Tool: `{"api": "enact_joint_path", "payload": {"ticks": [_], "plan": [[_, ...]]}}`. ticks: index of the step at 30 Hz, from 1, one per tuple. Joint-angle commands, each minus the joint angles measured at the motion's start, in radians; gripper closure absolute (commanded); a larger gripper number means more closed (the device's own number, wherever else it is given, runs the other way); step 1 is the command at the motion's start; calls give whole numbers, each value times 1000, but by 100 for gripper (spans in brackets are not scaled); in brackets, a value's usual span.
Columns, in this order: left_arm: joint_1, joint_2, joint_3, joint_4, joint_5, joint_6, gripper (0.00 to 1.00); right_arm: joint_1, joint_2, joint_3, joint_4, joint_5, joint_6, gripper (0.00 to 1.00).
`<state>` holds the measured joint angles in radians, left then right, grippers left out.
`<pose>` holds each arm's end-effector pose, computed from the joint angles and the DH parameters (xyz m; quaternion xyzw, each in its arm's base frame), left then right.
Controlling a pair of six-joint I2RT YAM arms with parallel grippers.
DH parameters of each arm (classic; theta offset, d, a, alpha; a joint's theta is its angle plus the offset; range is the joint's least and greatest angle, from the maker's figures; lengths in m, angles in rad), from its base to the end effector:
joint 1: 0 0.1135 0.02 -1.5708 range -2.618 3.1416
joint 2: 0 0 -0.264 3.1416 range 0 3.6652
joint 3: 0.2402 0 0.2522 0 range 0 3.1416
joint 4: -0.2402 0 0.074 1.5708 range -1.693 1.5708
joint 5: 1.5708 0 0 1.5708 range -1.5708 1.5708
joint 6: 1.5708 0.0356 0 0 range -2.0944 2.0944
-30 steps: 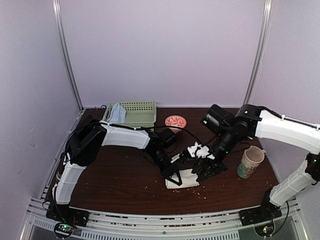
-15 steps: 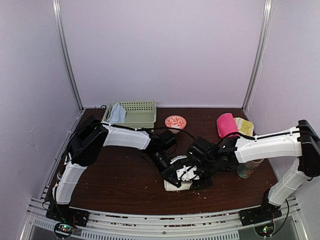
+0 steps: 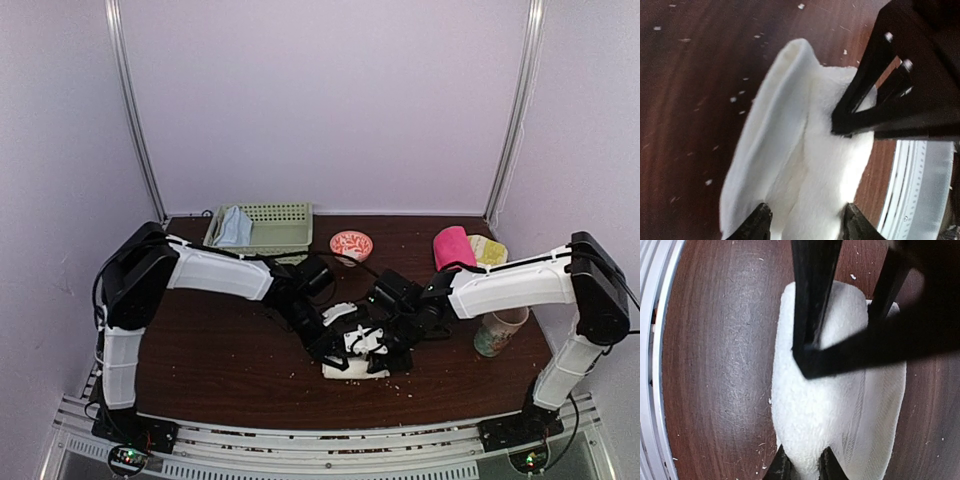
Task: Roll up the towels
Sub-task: Roll the towel at the center of the board.
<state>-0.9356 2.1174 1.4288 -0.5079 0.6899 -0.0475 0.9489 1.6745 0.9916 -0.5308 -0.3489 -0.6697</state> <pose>0.2319 -0.3528 0.1353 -0.4541 -0.8080 0.3756 0.0025 0.1723 0.2613 0.1674 -0.7228 0.6464 0.1935 0.1494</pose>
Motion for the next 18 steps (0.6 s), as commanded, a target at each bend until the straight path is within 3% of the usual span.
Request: {"api": "enact_joint_path", "payload": {"ticks": [1,9,13,18], "plan": [[53,-162,-156,232,-217,-97,49,-65,77,23,-163,-214,-2,94],[43,-467,-477,561,-436,-163,48,-208,306,239,-424,-437,-47,94],[-54,-560,-579,635,-642,-37,45,-252,424,358,-569,-499,-78,94],[-217,-517,-538,600,-803,157,41,-290,525,422,-654,-547,-115,94]]}}
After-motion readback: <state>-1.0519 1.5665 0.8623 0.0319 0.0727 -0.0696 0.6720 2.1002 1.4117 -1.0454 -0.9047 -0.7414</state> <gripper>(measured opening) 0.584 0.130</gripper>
